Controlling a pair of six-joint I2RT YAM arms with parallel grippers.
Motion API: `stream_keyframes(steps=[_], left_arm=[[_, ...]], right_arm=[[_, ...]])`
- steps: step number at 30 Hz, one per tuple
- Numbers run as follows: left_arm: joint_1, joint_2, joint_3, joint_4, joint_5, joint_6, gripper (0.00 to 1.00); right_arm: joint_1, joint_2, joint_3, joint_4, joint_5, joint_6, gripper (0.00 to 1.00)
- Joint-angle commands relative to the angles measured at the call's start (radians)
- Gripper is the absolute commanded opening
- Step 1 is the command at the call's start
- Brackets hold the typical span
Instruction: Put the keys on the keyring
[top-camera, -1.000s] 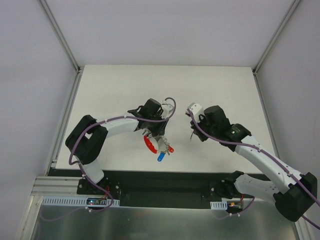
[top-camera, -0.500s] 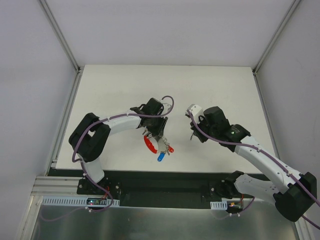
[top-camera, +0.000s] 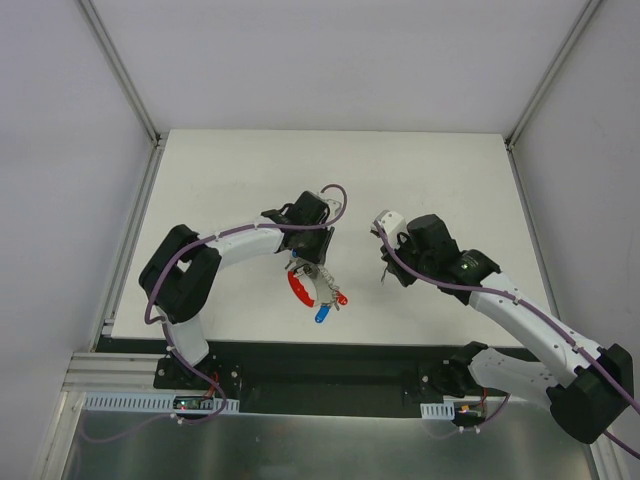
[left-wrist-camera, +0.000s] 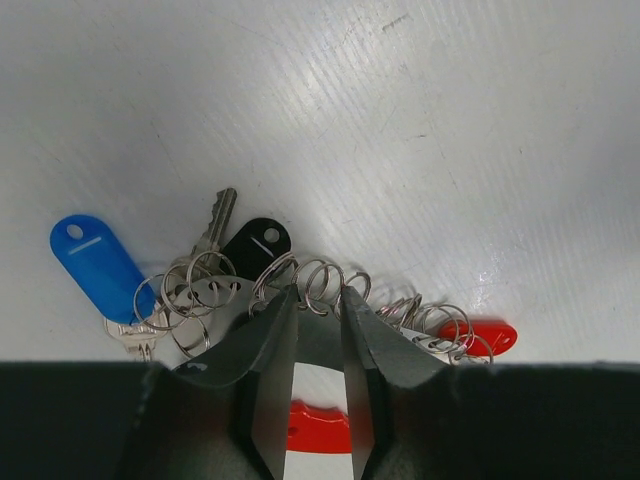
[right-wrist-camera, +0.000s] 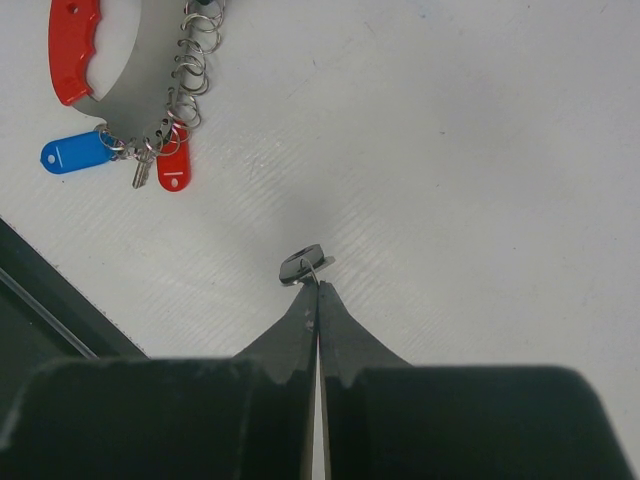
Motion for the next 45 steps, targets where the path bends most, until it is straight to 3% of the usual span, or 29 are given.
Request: stream_keyframes(steps=[1, 23, 36, 45], left_arm=[[-0.009, 0.014, 0.024, -0.032, -0.010, -0.026, 0.22], [-0.021, -0.010, -0.002, -0.044, 0.070, -0.054, 0.26], [-0.024, 0.028, -0.029, -0.044, 0.036, -0.054, 0.24], [-0.044, 0.031, -0.029, -0.044, 0.034, -0.051, 0.14]], right_arm=[[-0.006, -0.020, 0.000, 0.016, -0.009, 0.008, 0.01], [-0.007, -0.017, 0.000, 0.015, -0.021, 0.008, 0.01], [-0.007, -0.024, -0.004, 0.015, -0.026, 0.008, 0.01], [-0.009, -0.021, -0.004, 0.016, -0.033, 0.008, 0.01]])
